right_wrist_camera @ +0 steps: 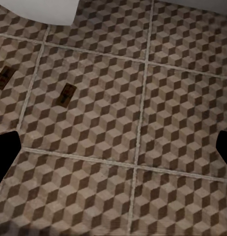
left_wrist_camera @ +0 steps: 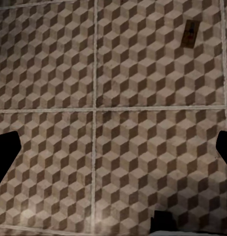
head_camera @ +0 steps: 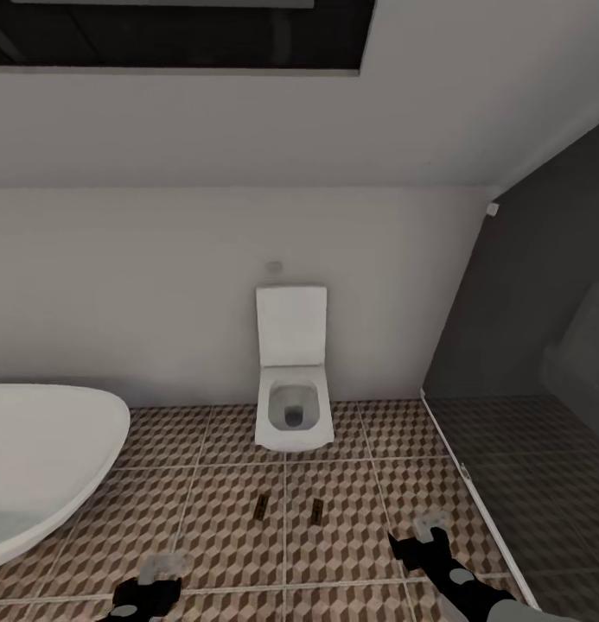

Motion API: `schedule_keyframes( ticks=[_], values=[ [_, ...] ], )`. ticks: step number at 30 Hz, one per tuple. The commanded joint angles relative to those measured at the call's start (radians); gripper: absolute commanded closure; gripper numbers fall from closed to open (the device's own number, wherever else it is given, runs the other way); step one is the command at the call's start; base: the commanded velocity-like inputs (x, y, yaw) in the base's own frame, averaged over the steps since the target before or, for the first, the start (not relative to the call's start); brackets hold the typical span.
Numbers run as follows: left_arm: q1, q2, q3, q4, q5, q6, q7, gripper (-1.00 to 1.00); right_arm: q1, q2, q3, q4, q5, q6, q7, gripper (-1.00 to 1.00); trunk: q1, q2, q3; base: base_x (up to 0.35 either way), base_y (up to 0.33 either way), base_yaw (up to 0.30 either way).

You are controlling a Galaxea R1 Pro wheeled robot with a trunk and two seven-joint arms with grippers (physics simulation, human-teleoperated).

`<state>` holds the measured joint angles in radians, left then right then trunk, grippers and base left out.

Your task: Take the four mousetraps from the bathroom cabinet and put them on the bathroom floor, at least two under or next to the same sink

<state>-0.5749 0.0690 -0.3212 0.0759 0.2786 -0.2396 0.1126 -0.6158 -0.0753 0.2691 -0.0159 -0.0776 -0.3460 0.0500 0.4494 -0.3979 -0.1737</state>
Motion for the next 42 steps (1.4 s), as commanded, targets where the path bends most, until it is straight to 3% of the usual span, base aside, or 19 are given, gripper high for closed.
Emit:
schedule_keyframes(
  ticks=[1,10,17,25,32,42],
  values=[
    [0.003,0.003,-0.009,0.004,0.006,-0.006,0.000,-1.00,0.003,-0.002,0.004,0.001,-0.008,-0.004,0.005,-1.00,0.001,-0.002,-0.002,0.000,0.000,0.000],
    [0.065,0.072,-0.009,0.004,0.006,-0.008,-0.019,-1.00,0.054,-0.047,0.005,0.001,-0.008,-0.006,0.013,-1.00,0.001,-0.002,-0.002,0.000,0.000,0.000],
    [0.103,0.103,-0.009,0.004,0.006,-0.009,-0.122,-1.00,0.107,-0.059,0.005,0.001,-0.008,-0.008,0.016,-1.00,0.001,-0.002,-0.002,0.000,0.000,0.000],
    [0.159,0.107,-0.010,0.004,0.006,-0.009,-0.154,-1.00,0.177,-0.060,0.006,0.002,-0.007,-0.007,0.016,-1.00,0.001,-0.002,-0.002,0.000,0.000,0.000],
    [0.224,0.095,-0.010,0.004,0.005,-0.010,-0.158,-1.00,0.220,-0.058,0.006,0.003,-0.007,0.008,0.013,-1.00,0.001,-0.002,-0.002,0.000,0.000,0.000],
    [0.272,0.086,-0.010,0.004,0.005,-0.008,-0.159,-1.00,0.271,-0.054,0.006,0.004,-0.007,0.126,0.030,-1.00,0.001,-0.002,-0.002,0.000,0.000,0.000]
  ],
)
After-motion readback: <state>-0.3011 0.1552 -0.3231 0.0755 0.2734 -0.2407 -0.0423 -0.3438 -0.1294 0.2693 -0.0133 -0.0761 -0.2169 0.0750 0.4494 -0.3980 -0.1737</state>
